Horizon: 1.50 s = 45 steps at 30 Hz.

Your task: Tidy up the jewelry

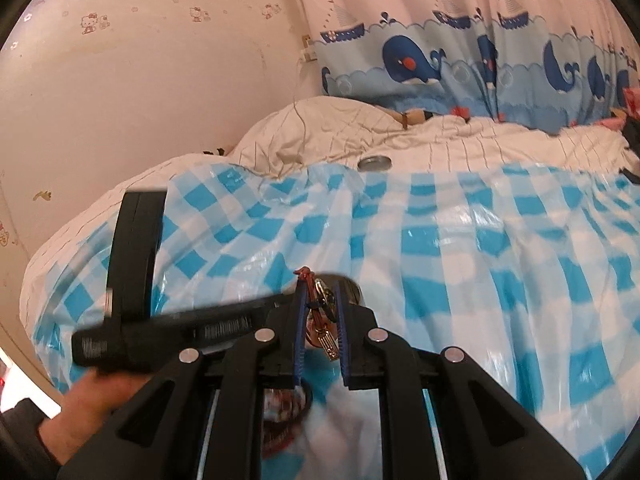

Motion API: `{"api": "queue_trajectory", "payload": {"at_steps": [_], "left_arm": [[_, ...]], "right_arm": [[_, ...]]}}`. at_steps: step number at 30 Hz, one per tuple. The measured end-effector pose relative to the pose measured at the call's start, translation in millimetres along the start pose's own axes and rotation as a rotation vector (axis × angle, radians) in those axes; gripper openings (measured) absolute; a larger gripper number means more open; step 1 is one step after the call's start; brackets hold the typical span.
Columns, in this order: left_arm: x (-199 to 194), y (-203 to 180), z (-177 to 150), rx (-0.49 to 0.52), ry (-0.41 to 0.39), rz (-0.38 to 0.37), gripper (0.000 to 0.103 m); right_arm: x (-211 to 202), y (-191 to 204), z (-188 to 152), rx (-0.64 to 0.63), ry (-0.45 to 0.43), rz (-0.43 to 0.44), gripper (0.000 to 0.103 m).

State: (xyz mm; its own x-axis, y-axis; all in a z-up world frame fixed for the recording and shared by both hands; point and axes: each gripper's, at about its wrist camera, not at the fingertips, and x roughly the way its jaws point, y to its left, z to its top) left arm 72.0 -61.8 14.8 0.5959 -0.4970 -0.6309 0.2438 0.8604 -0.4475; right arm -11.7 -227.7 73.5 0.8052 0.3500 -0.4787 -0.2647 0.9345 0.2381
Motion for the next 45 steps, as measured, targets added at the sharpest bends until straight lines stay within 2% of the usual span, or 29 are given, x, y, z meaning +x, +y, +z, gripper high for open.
{"api": "queue_trajectory", "payload": {"at_steps": [3, 5, 6, 7, 8, 12, 15, 19, 24, 27, 31, 36, 37, 38, 39, 40, 42, 45], "left_arm": [[-6, 7, 2, -0.023, -0.014, 0.022, 0.049], [-14, 12, 4, -0.028, -0.024, 0.044, 0.053], [-19, 16, 4, -0.03, -0.03, 0.059, 0.055], [-24, 19, 3, -0.03, -0.031, 0.073, 0.056], [-28, 22, 2, -0.025, -0.029, 0.091, 0.057], [-48, 34, -6, 0.006, -0.019, 0.159, 0.061], [-58, 42, -13, 0.026, 0.0, 0.197, 0.063], [-62, 49, -22, 0.049, 0.02, 0.223, 0.064], [-53, 46, -36, 0.09, 0.075, 0.197, 0.065], [-46, 36, -46, 0.152, 0.107, 0.181, 0.065], [-40, 27, -58, 0.222, 0.136, 0.182, 0.065], [-38, 31, -62, 0.2, 0.15, 0.149, 0.065], [-38, 31, -63, 0.204, 0.153, 0.14, 0.064], [-39, 29, -63, 0.217, 0.15, 0.135, 0.059], [-39, 26, -65, 0.23, 0.158, 0.123, 0.049], [-38, 24, -65, 0.239, 0.165, 0.116, 0.043], [-38, 19, -69, 0.275, 0.184, 0.119, 0.02], [-42, 21, -67, 0.275, 0.187, 0.115, 0.013]], "right_arm": [[21, -2, 11, 0.028, 0.006, 0.028, 0.014], [42, -9, 13, 0.078, 0.055, 0.053, 0.016], [59, -13, 11, 0.086, 0.124, 0.046, 0.021], [73, -16, 6, 0.085, 0.182, 0.013, 0.031], [77, -20, 2, 0.091, 0.196, -0.008, 0.031], [57, -29, -5, 0.125, 0.185, -0.029, 0.032], [31, -32, -14, 0.134, 0.174, -0.027, 0.037], [16, -32, -38, 0.166, 0.219, -0.015, 0.038], [25, -21, -48, 0.147, 0.268, 0.007, 0.038], [28, -18, -52, 0.135, 0.29, 0.012, 0.038], [32, -21, -53, 0.151, 0.304, 0.011, 0.045], [37, -19, -57, 0.156, 0.332, 0.031, 0.045], [38, -18, -57, 0.151, 0.336, 0.032, 0.045], [39, -17, -58, 0.149, 0.339, 0.033, 0.045], [40, -17, -59, 0.148, 0.343, 0.034, 0.045], [41, -16, -59, 0.147, 0.345, 0.033, 0.045], [42, -16, -61, 0.148, 0.352, 0.03, 0.045], [44, -15, -62, 0.147, 0.359, 0.035, 0.045]]}}
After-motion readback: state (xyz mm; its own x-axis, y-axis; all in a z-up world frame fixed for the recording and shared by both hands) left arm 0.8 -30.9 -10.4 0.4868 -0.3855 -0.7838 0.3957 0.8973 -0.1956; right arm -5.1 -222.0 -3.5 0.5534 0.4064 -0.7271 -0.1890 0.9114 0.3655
